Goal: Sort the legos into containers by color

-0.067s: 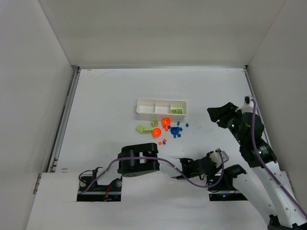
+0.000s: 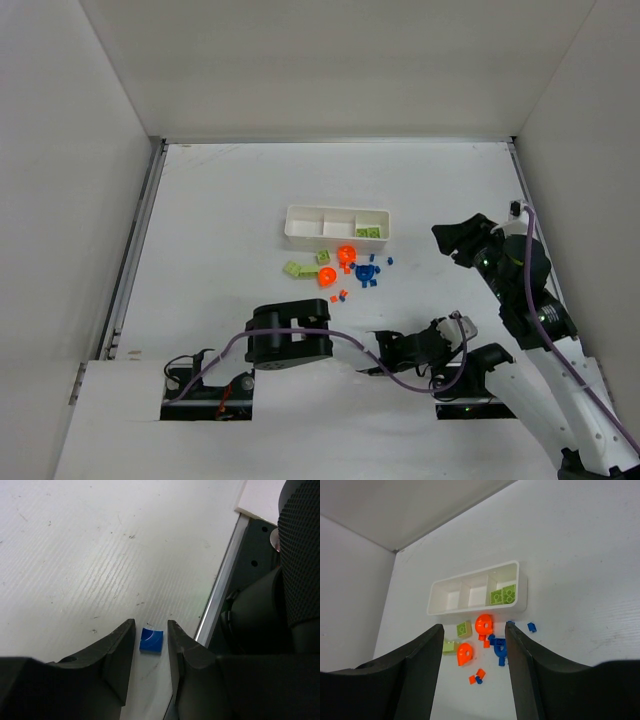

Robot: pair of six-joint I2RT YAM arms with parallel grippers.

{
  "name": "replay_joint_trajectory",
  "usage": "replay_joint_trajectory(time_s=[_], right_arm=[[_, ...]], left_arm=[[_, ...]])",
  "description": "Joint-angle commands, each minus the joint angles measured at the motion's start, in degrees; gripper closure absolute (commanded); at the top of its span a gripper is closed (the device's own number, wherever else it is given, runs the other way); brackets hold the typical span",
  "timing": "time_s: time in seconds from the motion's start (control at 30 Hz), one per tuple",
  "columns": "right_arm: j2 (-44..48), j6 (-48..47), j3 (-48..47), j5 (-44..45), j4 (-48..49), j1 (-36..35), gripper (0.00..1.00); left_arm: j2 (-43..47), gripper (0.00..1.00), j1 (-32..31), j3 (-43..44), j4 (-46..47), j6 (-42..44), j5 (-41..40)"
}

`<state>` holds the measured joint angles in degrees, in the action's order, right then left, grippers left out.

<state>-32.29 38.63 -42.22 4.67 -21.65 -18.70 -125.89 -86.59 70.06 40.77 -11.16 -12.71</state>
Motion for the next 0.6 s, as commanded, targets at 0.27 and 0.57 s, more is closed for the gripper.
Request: replay_joint_trajectory(time_s=[0.27,0.57], right_arm=[[-0.1,0.0,0.0,-1.2,4.2,0.6,0.42],[1.1,0.2,0.8,-1.5,4.8,1.3,0.42]], left_arm=[[0.6,0.65,-0.9,-3.0,-3.2,3.5,-4.0],[0.7,0.84,-1.9,-4.1,-3.5,6.2,-7.1]])
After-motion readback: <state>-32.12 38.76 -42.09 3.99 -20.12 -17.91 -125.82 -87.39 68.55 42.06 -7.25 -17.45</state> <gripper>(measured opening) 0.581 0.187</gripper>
